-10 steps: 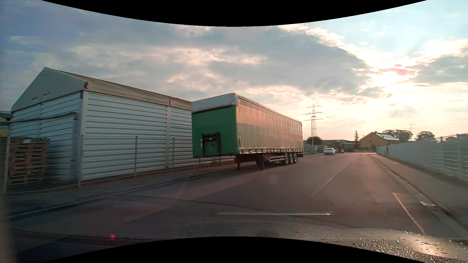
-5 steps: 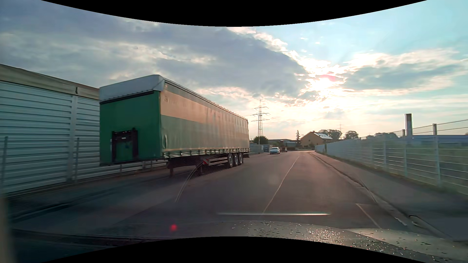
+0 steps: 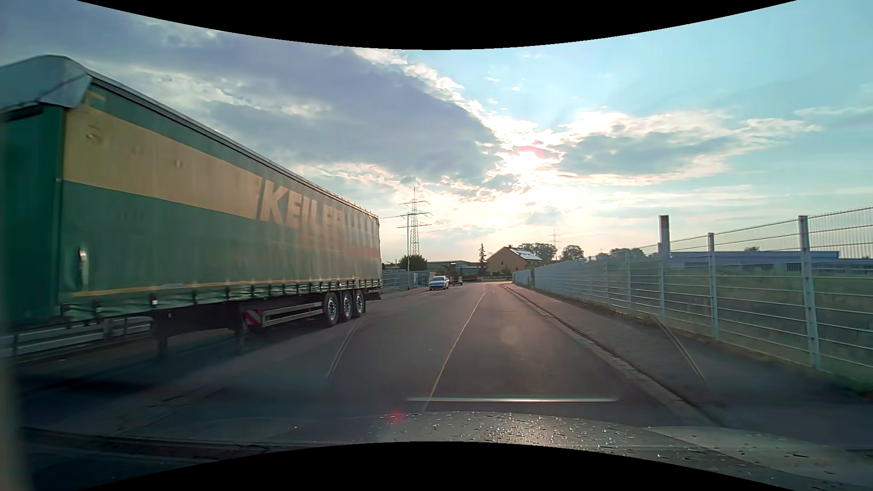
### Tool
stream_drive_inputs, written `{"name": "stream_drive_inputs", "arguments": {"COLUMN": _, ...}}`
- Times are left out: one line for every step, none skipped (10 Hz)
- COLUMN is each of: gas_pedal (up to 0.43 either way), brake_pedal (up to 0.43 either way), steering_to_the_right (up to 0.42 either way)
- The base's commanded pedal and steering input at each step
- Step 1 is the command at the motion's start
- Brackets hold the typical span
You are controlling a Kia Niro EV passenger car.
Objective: Follow the waypoints while adhering to traffic rules and regulations
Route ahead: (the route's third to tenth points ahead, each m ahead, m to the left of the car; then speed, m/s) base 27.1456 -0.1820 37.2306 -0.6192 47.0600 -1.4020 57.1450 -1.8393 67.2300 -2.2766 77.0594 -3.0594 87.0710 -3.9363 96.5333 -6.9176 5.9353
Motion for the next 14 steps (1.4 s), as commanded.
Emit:
{"name": "stream_drive_inputs", "arguments": {"gas_pedal": 0.177, "brake_pedal": 0.0, "steering_to_the_right": 0.11}}
{"name": "stream_drive_inputs", "arguments": {"gas_pedal": 0.177, "brake_pedal": 0.0, "steering_to_the_right": 0.075}}
{"name": "stream_drive_inputs", "arguments": {"gas_pedal": 0.189, "brake_pedal": 0.0, "steering_to_the_right": 0.058}}
{"name": "stream_drive_inputs", "arguments": {"gas_pedal": 0.189, "brake_pedal": 0.0, "steering_to_the_right": 0.04}}
{"name": "stream_drive_inputs", "arguments": {"gas_pedal": 0.189, "brake_pedal": 0.0, "steering_to_the_right": 0.026}}
{"name": "stream_drive_inputs", "arguments": {"gas_pedal": 0.189, "brake_pedal": 0.0, "steering_to_the_right": 0.009}}
{"name": "stream_drive_inputs", "arguments": {"gas_pedal": 0.189, "brake_pedal": 0.0, "steering_to_the_right": -0.003}}
{"name": "stream_drive_inputs", "arguments": {"gas_pedal": 0.189, "brake_pedal": 0.0, "steering_to_the_right": -0.009}}
{"name": "stream_drive_inputs", "arguments": {"gas_pedal": 0.189, "brake_pedal": 0.0, "steering_to_the_right": -0.012}}
{"name": "stream_drive_inputs", "arguments": {"gas_pedal": 0.189, "brake_pedal": 0.0, "steering_to_the_right": -0.012}}
{"name": "stream_drive_inputs", "arguments": {"gas_pedal": 0.189, "brake_pedal": 0.0, "steering_to_the_right": -0.01}}
{"name": "stream_drive_inputs", "arguments": {"gas_pedal": 0.189, "brake_pedal": 0.0, "steering_to_the_right": -0.009}}
{"name": "stream_drive_inputs", "arguments": {"gas_pedal": 0.189, "brake_pedal": 0.0, "steering_to_the_right": -0.006}}
{"name": "stream_drive_inputs", "arguments": {"gas_pedal": 0.189, "brake_pedal": 0.0, "steering_to_the_right": -0.005}}
